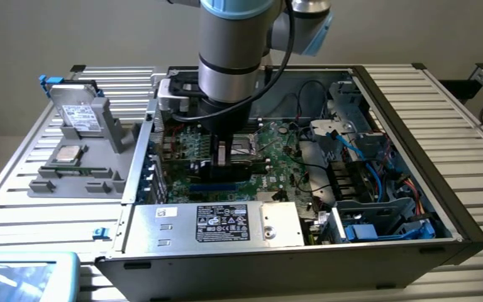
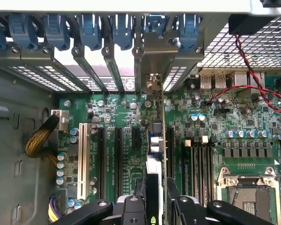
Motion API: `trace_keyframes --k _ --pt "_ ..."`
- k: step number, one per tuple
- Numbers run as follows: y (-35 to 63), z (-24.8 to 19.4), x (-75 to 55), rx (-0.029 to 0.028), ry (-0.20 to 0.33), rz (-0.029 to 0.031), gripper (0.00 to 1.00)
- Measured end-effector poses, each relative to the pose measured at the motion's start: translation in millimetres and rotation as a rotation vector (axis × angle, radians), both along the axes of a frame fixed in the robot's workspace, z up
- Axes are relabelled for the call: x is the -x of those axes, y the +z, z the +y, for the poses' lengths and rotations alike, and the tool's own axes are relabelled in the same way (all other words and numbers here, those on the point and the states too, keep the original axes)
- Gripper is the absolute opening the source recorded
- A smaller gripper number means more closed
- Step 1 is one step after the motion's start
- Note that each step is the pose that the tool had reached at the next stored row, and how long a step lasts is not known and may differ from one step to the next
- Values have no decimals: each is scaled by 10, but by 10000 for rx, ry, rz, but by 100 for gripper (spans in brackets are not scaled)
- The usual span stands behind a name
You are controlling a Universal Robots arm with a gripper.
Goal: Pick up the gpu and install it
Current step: 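Insert the gpu into the slot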
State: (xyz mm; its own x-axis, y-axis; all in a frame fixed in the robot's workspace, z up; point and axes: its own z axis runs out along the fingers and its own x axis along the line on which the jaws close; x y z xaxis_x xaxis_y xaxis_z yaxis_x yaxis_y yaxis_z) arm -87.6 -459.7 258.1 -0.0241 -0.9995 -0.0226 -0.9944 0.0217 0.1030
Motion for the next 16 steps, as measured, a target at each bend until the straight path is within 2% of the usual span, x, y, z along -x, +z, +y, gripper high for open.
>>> trace_keyframes --k 16 --pt "-8 0 16 -1 -194 1 28"
